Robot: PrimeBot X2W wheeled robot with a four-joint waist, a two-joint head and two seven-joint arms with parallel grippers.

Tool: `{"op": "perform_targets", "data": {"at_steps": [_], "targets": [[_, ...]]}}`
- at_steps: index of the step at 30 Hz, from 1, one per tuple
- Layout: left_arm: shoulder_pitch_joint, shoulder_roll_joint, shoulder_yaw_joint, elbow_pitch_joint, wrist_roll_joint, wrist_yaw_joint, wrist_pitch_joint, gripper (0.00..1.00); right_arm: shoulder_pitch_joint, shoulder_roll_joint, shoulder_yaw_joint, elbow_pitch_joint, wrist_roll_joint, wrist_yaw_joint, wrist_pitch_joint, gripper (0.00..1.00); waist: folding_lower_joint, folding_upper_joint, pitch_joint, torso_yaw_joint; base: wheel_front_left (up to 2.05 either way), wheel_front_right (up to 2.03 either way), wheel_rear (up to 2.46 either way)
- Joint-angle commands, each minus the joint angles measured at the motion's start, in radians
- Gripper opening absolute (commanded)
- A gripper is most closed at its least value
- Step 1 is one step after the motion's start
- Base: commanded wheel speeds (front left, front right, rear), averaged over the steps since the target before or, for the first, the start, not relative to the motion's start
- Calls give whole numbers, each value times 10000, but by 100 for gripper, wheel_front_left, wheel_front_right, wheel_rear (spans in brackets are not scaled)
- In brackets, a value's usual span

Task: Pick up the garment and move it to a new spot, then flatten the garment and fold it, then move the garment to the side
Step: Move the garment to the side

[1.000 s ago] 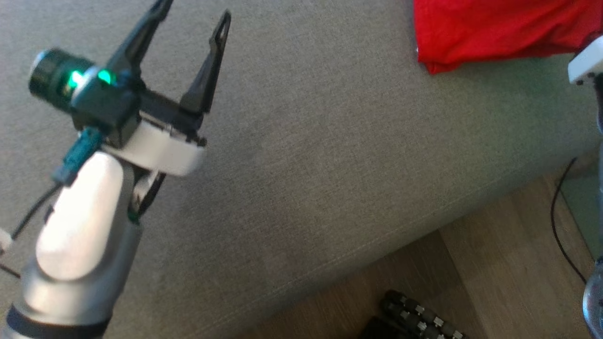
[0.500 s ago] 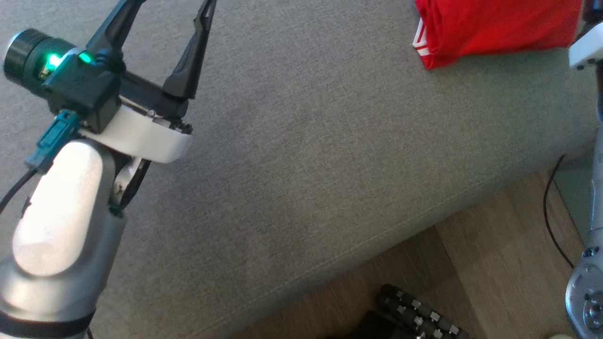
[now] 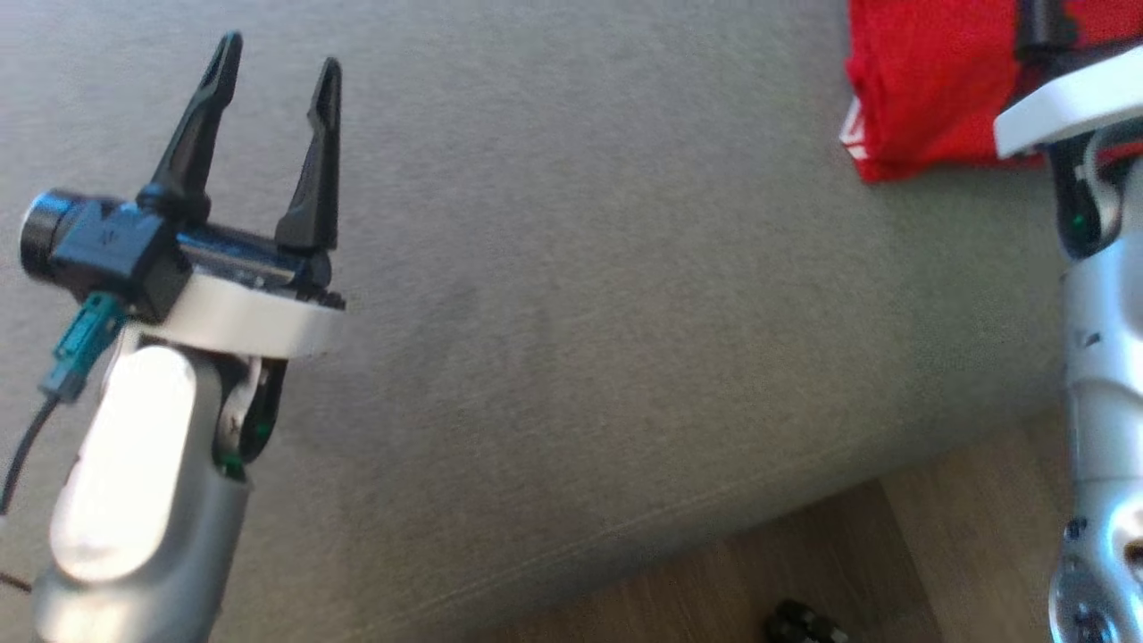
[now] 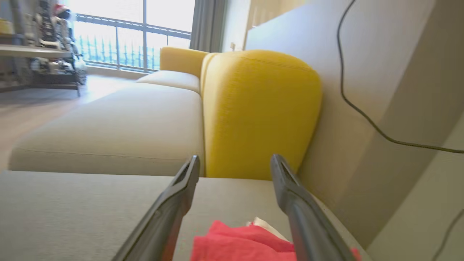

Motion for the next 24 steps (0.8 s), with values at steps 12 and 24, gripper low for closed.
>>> {"op": "perform_targets", "data": {"at_steps": [12,24], "targets": [[2037,-1225,1624,-473,-157,168,-120,100,2268,327,1655,-1522,1617,-4,-55,100,1,0,-1995,2166,0,0,0],[3483,-1968,2648,-181,645,163,-121,100,4759,880,1679,-2393,1422,-4,-60,100,1,0,-2826,2839,0,0,0]]}}
